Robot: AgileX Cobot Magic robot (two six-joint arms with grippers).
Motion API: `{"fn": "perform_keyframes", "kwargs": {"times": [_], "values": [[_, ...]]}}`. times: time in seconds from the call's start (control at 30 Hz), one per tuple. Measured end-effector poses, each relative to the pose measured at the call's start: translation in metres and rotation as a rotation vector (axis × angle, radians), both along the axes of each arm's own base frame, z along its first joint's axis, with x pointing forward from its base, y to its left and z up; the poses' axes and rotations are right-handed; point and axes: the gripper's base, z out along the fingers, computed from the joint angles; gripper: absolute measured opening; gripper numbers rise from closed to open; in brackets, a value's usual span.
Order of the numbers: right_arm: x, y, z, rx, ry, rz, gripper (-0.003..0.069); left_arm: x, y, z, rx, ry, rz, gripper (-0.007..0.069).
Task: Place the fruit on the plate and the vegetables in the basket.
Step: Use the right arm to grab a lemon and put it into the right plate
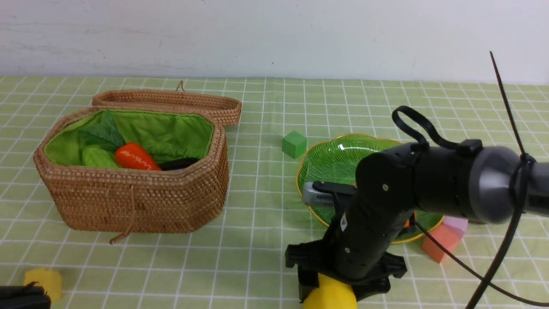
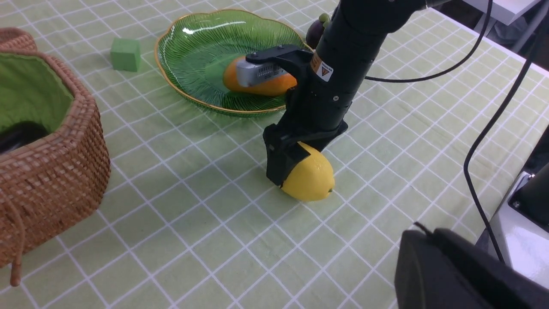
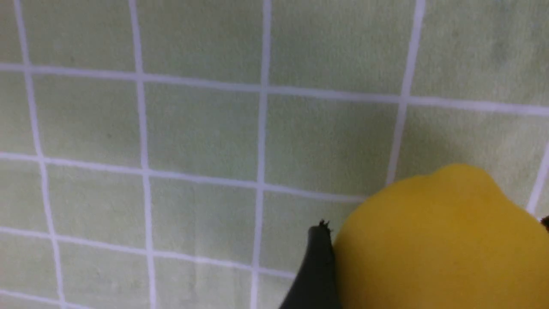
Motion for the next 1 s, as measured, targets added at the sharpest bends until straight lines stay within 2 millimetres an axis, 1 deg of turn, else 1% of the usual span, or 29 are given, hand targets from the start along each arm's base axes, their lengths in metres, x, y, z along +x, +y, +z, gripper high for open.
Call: {"fn": "perform_keyframes", "kwargs": {"times": [0.1, 0.17, 0.23, 0.27, 0.3, 0.33, 0.37, 0.43, 0.47, 0.5, 0.53, 0.6, 0.63, 0.67, 0.73, 0.77, 0.9, 1.0], "values": [[0.0, 0.0, 0.012, -0.021, 0.013, 0.026, 0.0585, 0.0, 0.0, 0.0, 0.0, 0.0, 0.0, 0.0005], [0.002, 0.0, 0.028, -0.015, -0.02, 0.04, 0.0585, 0.0, 0.0, 0.0, 0.0, 0.0, 0.0, 0.0005], [0.007, 0.001, 0.052, -0.001, -0.094, 0.056, 0.0585, 0.0, 0.0, 0.0, -0.004, -0.004, 0.001, 0.0005], [0.009, 0.001, 0.058, -0.001, -0.121, 0.061, 0.0585, 0.0, 0.0, 0.001, -0.007, -0.007, 0.002, 0.0005], [0.014, -0.001, 0.069, -0.007, -0.172, 0.064, 0.0585, 0.001, 0.0, 0.002, -0.016, -0.016, 0.004, 0.0005], [0.02, -0.003, 0.076, -0.014, -0.214, 0.057, 0.0585, 0.001, -0.001, 0.003, -0.025, -0.025, 0.006, 0.0005], [0.026, -0.006, 0.081, -0.022, -0.26, 0.046, 0.0585, 0.002, -0.001, 0.004, -0.037, -0.037, 0.008, 0.0005], [0.042, -0.015, 0.086, -0.036, -0.353, 0.013, 0.0585, 0.003, -0.001, 0.008, -0.063, -0.063, 0.014, 0.0005], [0.048, -0.018, 0.087, -0.041, -0.383, 0.002, 0.0585, 0.003, -0.001, 0.009, -0.071, -0.072, 0.016, 0.0005], [0.063, -0.026, 0.085, -0.043, -0.452, -0.028, 0.0585, 0.004, -0.002, 0.011, -0.09, -0.091, 0.021, 0.0005], [0.069, -0.029, 0.084, -0.043, -0.477, -0.039, 0.0585, 0.004, -0.002, 0.012, -0.097, -0.098, 0.022, 0.0005], [0.091, -0.041, 0.075, -0.028, -0.558, -0.079, 0.0585, 0.005, -0.002, 0.015, -0.122, -0.122, 0.028, 0.0005], [0.095, -0.042, 0.074, -0.025, -0.572, -0.082, 0.0585, 0.005, -0.002, 0.015, -0.125, -0.125, 0.029, 0.0005], [0.106, -0.046, 0.068, -0.007, -0.612, -0.098, 0.0585, 0.006, -0.002, 0.016, -0.132, -0.132, 0.031, 0.0005], [0.114, -0.048, 0.063, 0.01, -0.641, -0.109, 0.0585, 0.006, -0.002, 0.016, -0.135, -0.135, 0.031, 0.0005], [0.122, -0.049, 0.056, 0.031, -0.677, -0.117, 0.0585, 0.006, -0.002, 0.017, -0.136, -0.136, 0.031, 0.0005], [0.132, -0.051, 0.049, 0.056, -0.716, -0.129, 0.0594, 0.006, -0.002, 0.016, -0.133, -0.132, 0.031, 0.0005], [0.132, -0.052, 0.049, 0.054, -0.717, -0.129, 0.0656, 0.006, -0.002, 0.016, -0.129, -0.129, 0.03, 0.0005]]}}
